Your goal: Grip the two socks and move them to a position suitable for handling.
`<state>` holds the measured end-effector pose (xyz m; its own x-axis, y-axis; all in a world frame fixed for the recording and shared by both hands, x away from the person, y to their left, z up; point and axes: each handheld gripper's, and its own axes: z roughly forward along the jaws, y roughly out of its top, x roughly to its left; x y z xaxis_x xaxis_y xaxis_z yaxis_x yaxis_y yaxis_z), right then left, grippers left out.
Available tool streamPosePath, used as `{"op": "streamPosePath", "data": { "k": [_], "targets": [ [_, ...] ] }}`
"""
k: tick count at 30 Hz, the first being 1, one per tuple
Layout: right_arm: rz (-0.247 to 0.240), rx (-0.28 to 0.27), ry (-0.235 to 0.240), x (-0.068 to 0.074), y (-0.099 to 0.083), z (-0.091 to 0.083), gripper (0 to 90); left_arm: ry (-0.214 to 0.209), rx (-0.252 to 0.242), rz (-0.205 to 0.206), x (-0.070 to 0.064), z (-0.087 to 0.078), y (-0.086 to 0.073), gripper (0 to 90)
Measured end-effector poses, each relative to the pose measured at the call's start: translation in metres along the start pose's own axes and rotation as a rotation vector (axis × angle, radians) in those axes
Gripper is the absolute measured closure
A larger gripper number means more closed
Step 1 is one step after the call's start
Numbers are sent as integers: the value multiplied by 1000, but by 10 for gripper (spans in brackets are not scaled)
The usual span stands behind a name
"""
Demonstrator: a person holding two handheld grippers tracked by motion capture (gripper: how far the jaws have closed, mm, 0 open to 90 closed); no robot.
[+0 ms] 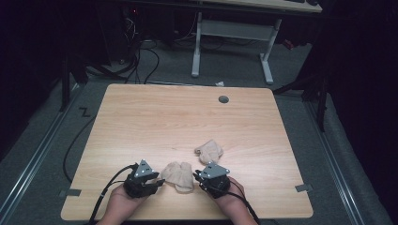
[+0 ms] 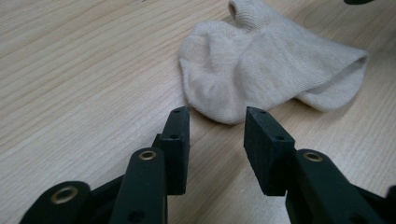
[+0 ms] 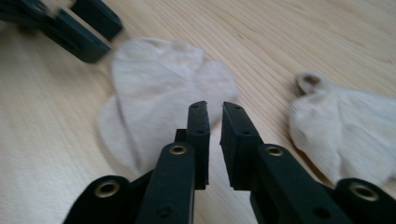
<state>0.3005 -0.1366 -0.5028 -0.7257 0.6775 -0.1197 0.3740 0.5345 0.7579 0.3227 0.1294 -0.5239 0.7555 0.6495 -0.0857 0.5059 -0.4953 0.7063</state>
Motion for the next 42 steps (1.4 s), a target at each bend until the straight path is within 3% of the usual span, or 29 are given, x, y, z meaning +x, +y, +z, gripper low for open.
{"op": "streamPosePath", "data": {
  "k": [5,8,12,16,20,23,25,32,36,42],
  "targets": [
    [-44,-32,21,15,21,7,740,-7,-4,20,-10,-3,1,638],
    [-35,-32,63,19,34,21,740,30,-11,22,-11,-10,1,663],
    [-97,18,118,40,43,42,689,89,-47,-56,10,-24,-2,671],
    [-149,64,118,52,49,62,613,123,-63,-115,29,-34,-7,660],
    [-189,119,74,55,51,76,648,127,-86,-140,34,-40,-9,651],
    [-176,128,83,55,50,79,777,126,-82,-135,35,-39,-9,643],
    [-190,127,67,55,50,79,849,126,-79,-134,35,-38,-8,638],
    [-98,5,49,41,52,52,874,121,-79,-124,29,-38,-7,649],
    [-44,-72,26,29,47,28,875,103,-77,-93,18,-34,-4,652],
    [32,-117,5,12,34,8,874,41,-83,-38,-6,-24,7,659]
  ]
}}
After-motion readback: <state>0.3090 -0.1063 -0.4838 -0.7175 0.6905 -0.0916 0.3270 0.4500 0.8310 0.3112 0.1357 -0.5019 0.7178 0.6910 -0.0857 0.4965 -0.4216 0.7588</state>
